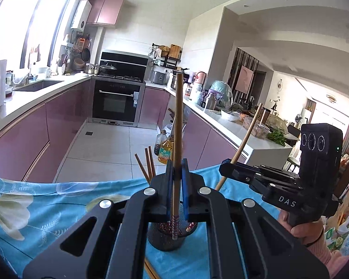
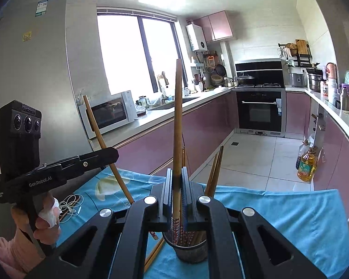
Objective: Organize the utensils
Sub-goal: 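Lift the left gripper's chopstick upright over the mesh cup while the right gripper carries its chopstick there, then open the left gripper to drop its chopstick into the cup while the right gripper releases its own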
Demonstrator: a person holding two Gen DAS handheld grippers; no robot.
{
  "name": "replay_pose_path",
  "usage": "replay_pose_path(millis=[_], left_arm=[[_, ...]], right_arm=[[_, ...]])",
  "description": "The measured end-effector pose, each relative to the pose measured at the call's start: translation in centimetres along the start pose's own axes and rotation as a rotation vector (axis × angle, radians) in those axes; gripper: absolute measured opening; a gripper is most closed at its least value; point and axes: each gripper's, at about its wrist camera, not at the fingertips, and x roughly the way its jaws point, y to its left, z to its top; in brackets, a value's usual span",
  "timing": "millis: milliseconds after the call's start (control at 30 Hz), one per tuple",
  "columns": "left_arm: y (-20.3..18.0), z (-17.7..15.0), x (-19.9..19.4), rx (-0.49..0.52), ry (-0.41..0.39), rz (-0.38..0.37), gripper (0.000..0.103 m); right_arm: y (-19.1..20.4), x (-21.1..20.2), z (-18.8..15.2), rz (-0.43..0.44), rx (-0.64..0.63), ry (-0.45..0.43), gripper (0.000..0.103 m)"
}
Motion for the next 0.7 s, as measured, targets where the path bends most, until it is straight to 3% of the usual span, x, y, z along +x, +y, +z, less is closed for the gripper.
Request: replay_pose_path(millis=[333,700], left_arm=[[-0.4,-0.6,3.5,0.005,0.069,0.02,0.007],[-1.2,-3.4,6.7,0.106,0.239,0.023,0.007]], right_arm=[[-0.9,2.9,-0.7,-0.024,0.006,0.068,0.006],[-1.0,5.8,-2.6,-0.033,-0.004,0.217,0.008]])
